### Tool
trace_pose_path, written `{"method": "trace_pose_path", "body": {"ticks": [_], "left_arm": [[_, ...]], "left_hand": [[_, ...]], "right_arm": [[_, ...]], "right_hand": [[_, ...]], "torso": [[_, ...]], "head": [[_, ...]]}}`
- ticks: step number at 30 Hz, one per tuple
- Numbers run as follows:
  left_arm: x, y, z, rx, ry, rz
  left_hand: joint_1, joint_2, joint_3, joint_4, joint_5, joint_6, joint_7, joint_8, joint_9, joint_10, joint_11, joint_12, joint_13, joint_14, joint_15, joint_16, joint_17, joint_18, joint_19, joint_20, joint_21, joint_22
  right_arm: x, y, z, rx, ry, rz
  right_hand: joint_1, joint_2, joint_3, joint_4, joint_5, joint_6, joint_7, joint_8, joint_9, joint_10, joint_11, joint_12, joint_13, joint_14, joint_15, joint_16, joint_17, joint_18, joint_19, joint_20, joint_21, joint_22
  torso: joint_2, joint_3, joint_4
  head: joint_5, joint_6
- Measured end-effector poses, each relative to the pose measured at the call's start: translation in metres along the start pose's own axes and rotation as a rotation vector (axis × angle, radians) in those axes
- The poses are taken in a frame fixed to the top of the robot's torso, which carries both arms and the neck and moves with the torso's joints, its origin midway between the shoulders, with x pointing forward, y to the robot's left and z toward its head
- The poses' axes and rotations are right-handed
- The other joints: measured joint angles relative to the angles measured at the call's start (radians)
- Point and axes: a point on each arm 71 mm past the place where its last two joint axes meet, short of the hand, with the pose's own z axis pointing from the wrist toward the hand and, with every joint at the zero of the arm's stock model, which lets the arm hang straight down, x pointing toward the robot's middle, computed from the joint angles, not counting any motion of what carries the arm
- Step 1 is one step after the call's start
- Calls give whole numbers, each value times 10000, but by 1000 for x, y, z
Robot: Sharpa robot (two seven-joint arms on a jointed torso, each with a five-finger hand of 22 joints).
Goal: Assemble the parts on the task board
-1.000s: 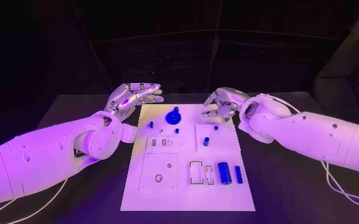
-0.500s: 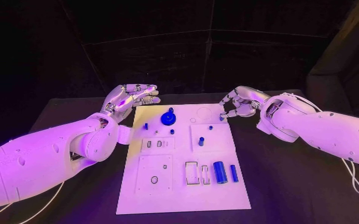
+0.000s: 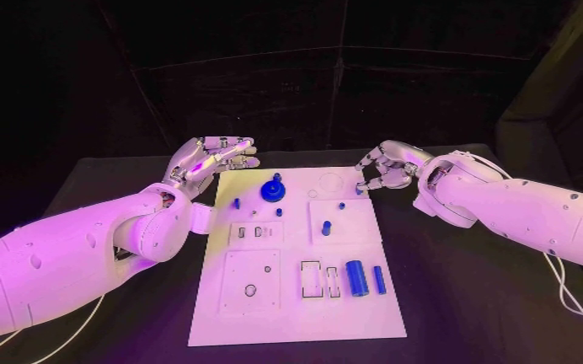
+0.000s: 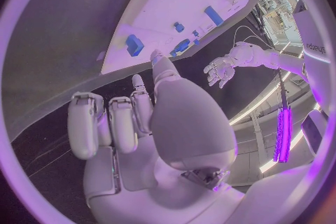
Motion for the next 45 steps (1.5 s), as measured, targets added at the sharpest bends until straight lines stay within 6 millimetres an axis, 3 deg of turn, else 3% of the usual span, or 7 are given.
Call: {"method": "trace_pose_path", "body": {"ticks": [18,26,31,45], "left_arm": [[0,1,0,-31,11,-8],[0,1,0,-37,8,-6],[0,1,0,-41,9,-6],[0,1,0,-48,7,-5]], "left_hand": [[0,0,167,-167,0,0,0,1,0,0,0,-41,0,0,0,-37,-11,0,0,0,0,-22],[0,0,167,-167,0,0,0,0,0,0,0,-41,0,0,0,-37,-10,0,0,0,0,-32],[0,0,167,-167,0,0,0,0,0,0,0,-41,0,0,0,-37,-10,0,0,0,0,-32],[0,0,167,-167,0,0,0,1,0,0,0,-41,0,0,0,-37,-10,0,0,0,0,-30]], "right_arm": [[16,-2,3,88,413,-68],[18,-3,6,167,444,-156],[19,-5,6,234,466,-196],[20,-9,7,445,533,-271]], "right_hand": [[5,5,-27,-27,-39,95,14,0,38,1,1,47,4,0,1,1,-1,0,1,0,0,0],[42,262,14,-68,-200,364,-8,113,72,40,39,107,20,-1,1,1,-2,0,1,1,0,0],[187,401,201,-256,-650,483,-21,150,84,79,-1,188,69,-1,2,1,-2,0,1,0,0,0],[364,576,393,-447,-870,772,-64,198,83,117,-40,250,452,-2,2,2,-2,0,1,1,0,0]], "torso": [[-10,-4,-23],[-12,-2,-22],[-12,-2,-22],[-12,-2,-16]], "head": [[30,-36],[-16,-48],[-35,-58],[-33,-70]]}}
